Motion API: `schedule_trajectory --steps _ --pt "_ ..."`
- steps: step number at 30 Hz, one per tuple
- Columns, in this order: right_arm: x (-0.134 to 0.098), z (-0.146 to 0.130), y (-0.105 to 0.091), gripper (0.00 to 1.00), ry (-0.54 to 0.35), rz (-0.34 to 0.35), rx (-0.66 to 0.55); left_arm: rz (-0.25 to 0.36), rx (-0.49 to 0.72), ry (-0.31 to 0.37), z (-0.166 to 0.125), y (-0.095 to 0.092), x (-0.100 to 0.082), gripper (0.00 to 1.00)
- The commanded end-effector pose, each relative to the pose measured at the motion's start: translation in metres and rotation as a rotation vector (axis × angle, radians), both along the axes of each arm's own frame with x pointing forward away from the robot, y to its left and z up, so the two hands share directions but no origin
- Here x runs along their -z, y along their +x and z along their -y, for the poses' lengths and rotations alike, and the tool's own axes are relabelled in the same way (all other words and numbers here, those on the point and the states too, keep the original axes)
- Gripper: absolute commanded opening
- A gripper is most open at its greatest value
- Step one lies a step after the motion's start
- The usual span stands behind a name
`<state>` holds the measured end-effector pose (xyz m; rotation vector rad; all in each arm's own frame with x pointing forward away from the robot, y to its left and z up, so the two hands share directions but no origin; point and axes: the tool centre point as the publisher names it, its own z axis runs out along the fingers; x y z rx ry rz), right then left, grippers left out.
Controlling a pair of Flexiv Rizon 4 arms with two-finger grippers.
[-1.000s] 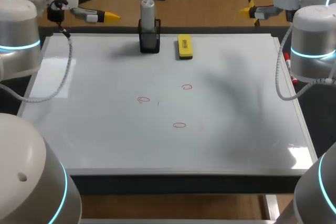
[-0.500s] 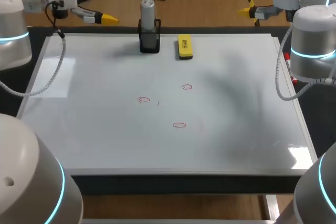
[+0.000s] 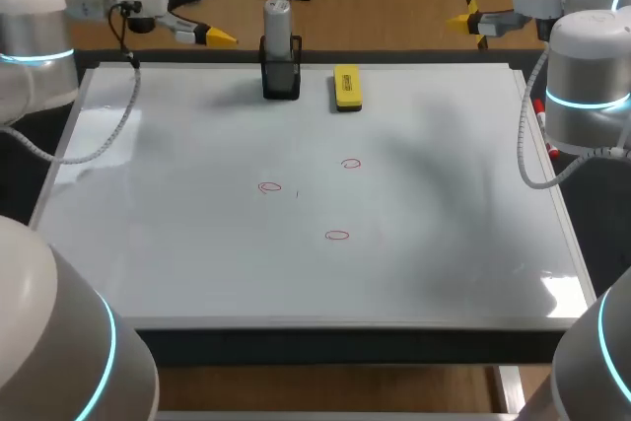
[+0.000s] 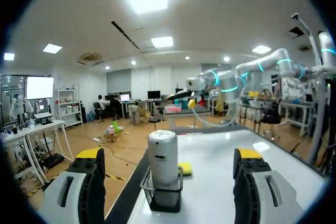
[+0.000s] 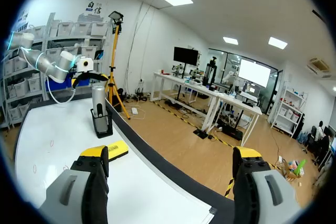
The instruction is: Pick up the inspection probe, press it on each red-marked spot on the whiteboard one by one, put down the probe, pick up the eraser, and wipe off all the red marks.
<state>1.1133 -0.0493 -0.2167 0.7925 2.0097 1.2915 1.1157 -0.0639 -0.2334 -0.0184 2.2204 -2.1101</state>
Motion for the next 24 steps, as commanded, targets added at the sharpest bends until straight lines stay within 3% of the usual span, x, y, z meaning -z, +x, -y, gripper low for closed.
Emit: schedule_trajectory --steps 1,14,24 --pt "0.0 0.0 0.001 1.0 -0.001 -0.002 -0.001 -0.013 0.171 -0.028 0.01 0.012 0.013 1.0" --pt "0.0 0.0 0.001 1.0 -0.001 -0.002 -0.001 -0.021 0.07 -0.056 0.043 0.018 0.02 1.0" --pt "0.0 0.0 0.001 1.0 -0.001 -0.002 -0.001 -0.036 -0.006 -0.075 0.064 0.011 0.025 1.0"
